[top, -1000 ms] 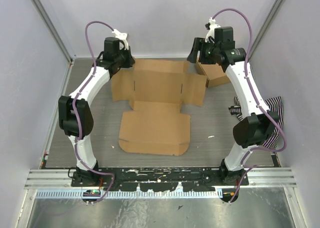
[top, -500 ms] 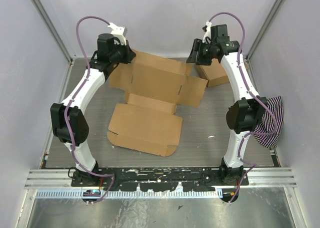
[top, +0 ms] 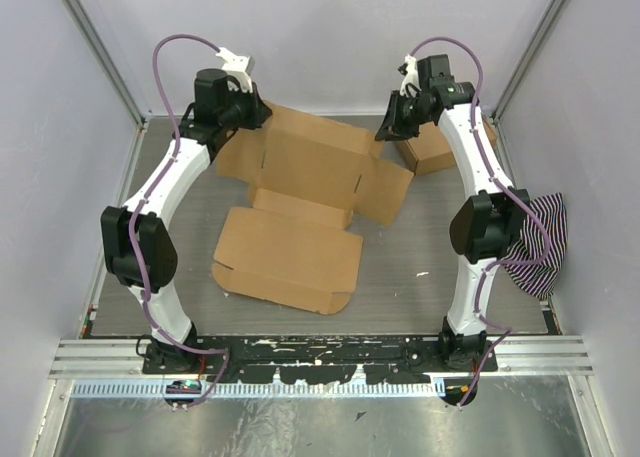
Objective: Fold the paper box
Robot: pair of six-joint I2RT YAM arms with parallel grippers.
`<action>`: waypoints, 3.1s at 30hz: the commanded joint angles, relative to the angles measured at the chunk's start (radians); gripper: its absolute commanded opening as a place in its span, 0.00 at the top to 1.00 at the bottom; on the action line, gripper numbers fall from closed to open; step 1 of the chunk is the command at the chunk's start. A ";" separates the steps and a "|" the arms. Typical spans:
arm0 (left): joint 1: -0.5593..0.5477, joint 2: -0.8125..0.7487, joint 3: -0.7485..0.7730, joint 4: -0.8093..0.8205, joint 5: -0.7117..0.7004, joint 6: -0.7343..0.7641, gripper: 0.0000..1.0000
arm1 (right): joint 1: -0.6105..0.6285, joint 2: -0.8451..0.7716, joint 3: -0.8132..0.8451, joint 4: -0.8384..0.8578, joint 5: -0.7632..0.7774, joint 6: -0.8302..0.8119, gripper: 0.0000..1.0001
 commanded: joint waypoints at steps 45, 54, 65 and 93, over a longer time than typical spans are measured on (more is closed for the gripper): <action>0.061 -0.281 -0.056 -0.550 -0.251 -0.110 0.55 | 0.319 -0.631 -1.074 1.165 0.472 -0.202 0.99; 0.060 -0.221 -0.002 -0.567 -0.243 -0.098 0.56 | 0.348 -0.663 -1.120 1.180 0.498 -0.241 0.99; 0.057 -0.130 0.084 -0.570 -0.270 -0.063 0.57 | 0.359 -0.672 -1.116 1.170 0.460 -0.284 0.99; 0.048 0.005 0.138 -0.565 -0.282 0.003 0.65 | 0.360 -0.633 -1.040 1.052 0.370 -0.318 0.99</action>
